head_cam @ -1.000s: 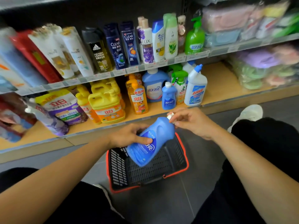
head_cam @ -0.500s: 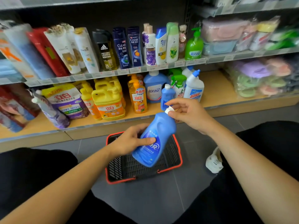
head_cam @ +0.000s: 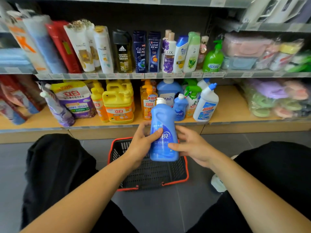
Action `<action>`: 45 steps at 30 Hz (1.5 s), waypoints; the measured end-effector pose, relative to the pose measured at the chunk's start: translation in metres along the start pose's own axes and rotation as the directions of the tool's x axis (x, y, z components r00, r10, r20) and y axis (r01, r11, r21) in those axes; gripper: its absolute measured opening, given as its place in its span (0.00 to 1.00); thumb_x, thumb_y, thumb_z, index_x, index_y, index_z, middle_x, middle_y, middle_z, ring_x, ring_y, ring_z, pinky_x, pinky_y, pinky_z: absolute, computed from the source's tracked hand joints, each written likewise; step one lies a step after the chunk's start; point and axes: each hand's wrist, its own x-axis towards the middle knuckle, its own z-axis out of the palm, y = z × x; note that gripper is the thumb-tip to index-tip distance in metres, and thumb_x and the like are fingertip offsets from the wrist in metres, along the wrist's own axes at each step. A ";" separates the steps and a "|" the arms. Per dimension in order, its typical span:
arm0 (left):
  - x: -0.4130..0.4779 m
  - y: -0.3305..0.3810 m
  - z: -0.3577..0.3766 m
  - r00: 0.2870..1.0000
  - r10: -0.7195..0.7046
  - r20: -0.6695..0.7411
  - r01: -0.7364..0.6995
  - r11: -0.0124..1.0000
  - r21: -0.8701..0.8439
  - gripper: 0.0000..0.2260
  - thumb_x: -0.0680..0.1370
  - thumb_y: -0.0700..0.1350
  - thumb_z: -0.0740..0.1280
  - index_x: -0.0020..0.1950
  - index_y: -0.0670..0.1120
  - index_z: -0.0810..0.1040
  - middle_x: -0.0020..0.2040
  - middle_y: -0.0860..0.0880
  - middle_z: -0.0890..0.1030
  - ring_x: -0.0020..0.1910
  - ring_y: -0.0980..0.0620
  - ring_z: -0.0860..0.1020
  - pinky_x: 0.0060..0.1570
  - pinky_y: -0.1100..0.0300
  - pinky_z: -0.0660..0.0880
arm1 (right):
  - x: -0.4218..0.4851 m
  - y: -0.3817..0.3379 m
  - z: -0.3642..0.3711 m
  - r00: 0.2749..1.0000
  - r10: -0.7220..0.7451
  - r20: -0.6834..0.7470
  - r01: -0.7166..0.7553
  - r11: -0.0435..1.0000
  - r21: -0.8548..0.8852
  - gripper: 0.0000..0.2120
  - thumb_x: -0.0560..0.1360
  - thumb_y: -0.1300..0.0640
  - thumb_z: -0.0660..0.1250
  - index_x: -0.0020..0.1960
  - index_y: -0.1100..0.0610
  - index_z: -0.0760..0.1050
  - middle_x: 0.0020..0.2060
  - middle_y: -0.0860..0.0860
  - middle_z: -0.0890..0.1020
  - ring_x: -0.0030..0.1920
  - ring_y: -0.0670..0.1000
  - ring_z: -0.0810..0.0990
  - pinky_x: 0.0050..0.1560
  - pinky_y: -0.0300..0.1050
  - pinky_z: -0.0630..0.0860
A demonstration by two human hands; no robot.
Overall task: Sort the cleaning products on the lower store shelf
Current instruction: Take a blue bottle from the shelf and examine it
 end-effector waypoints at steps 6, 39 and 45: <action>0.010 0.005 0.001 1.000 -0.009 -0.005 0.009 0.996 0.092 0.08 0.78 0.45 0.72 0.57 0.50 0.83 0.46 0.51 0.86 0.41 0.59 0.83 0.39 0.65 0.79 | 0.007 0.009 0.012 0.942 -0.278 -0.187 0.236 0.947 -0.218 0.28 0.69 0.67 0.78 0.60 0.39 0.77 0.48 0.44 0.87 0.48 0.47 0.86 0.46 0.40 0.81; 0.063 0.068 -0.036 0.988 0.136 -0.066 -0.112 0.950 0.291 0.21 0.72 0.43 0.79 0.62 0.51 0.76 0.54 0.42 0.82 0.47 0.50 0.84 0.47 0.52 0.84 | 0.058 -0.021 -0.010 0.873 -0.433 -0.226 0.303 0.843 -0.445 0.33 0.64 0.67 0.81 0.58 0.41 0.73 0.55 0.46 0.83 0.56 0.48 0.83 0.52 0.43 0.82; 0.091 0.050 -0.068 0.974 0.120 -0.191 0.019 0.798 0.602 0.45 0.68 0.47 0.82 0.79 0.42 0.61 0.69 0.48 0.74 0.62 0.49 0.77 0.61 0.50 0.77 | 0.089 -0.026 -0.036 0.876 -0.433 -0.211 0.274 0.808 -0.521 0.26 0.62 0.64 0.82 0.51 0.41 0.79 0.51 0.41 0.85 0.53 0.44 0.84 0.55 0.48 0.81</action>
